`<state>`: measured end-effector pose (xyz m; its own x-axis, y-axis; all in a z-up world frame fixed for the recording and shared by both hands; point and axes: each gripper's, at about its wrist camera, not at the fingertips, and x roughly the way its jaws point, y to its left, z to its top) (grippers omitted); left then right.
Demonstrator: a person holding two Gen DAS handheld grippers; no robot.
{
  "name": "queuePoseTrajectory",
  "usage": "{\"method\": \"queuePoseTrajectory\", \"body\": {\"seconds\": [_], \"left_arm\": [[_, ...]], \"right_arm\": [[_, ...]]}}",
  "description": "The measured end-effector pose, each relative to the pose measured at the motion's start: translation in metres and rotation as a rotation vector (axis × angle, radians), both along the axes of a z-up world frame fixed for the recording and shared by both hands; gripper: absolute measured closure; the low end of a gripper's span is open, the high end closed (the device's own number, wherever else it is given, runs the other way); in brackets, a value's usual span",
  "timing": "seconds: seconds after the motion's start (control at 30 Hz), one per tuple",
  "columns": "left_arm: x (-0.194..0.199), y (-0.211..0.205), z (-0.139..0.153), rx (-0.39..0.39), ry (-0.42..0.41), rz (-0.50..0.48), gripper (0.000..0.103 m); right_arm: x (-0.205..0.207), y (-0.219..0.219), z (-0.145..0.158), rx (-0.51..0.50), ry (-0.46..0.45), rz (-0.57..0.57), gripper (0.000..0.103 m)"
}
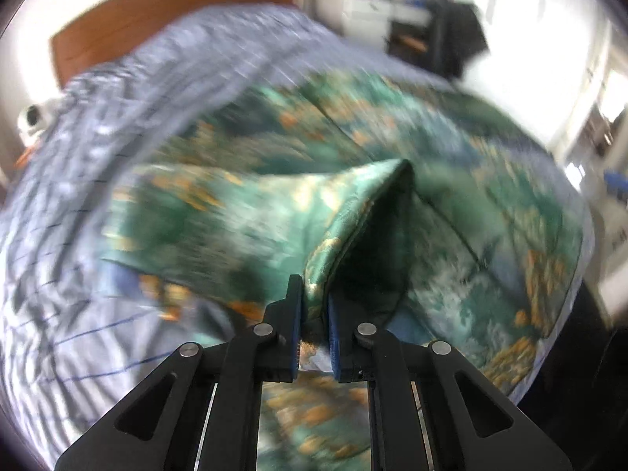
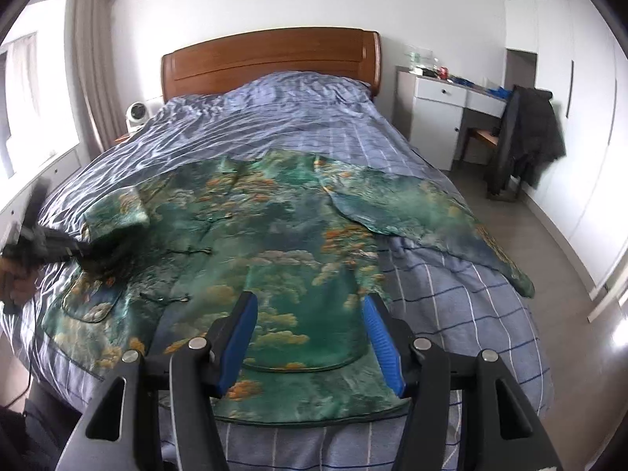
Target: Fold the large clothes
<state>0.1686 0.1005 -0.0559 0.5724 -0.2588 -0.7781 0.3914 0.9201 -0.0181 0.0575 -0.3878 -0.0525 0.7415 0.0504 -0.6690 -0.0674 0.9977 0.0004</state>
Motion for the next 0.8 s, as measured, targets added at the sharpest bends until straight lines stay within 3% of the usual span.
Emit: {"method": "queuePoseTrajectory", "body": {"seconds": [0.07, 0.2, 0.37, 0.5, 0.57, 0.63, 0.67, 0.8], "left_arm": [[-0.006, 0.03, 0.023, -0.029, -0.043, 0.076, 0.093], [-0.013, 0.09, 0.05, -0.011, -0.117, 0.23, 0.094], [-0.021, 0.17, 0.054, -0.013, -0.142, 0.451, 0.094], [-0.032, 0.241, 0.036, 0.006, -0.137, 0.695, 0.092], [-0.042, 0.268, 0.02, -0.004, -0.12, 0.799, 0.08], [-0.051, 0.283, 0.005, -0.001, -0.107, 0.883, 0.047], [-0.058, 0.286, -0.002, 0.001, -0.105, 0.915, 0.04], [-0.088, 0.283, -0.017, 0.005, -0.112, 0.981, 0.024]], "right_arm": [[-0.002, 0.006, 0.002, -0.016, -0.015, 0.016, 0.046], [-0.002, 0.017, 0.004, -0.029, -0.03, 0.043, 0.046], [-0.001, 0.03, 0.003, -0.019, -0.032, 0.076, 0.046], [0.0, 0.038, 0.007, -0.023, -0.045, 0.1, 0.046], [-0.001, 0.041, 0.008, -0.026, -0.048, 0.099, 0.046], [-0.002, 0.039, 0.01, -0.022, -0.052, 0.092, 0.046], [-0.003, 0.037, 0.01, -0.024, -0.052, 0.087, 0.046], [-0.002, 0.034, 0.009, -0.028, -0.048, 0.063, 0.045]]}}
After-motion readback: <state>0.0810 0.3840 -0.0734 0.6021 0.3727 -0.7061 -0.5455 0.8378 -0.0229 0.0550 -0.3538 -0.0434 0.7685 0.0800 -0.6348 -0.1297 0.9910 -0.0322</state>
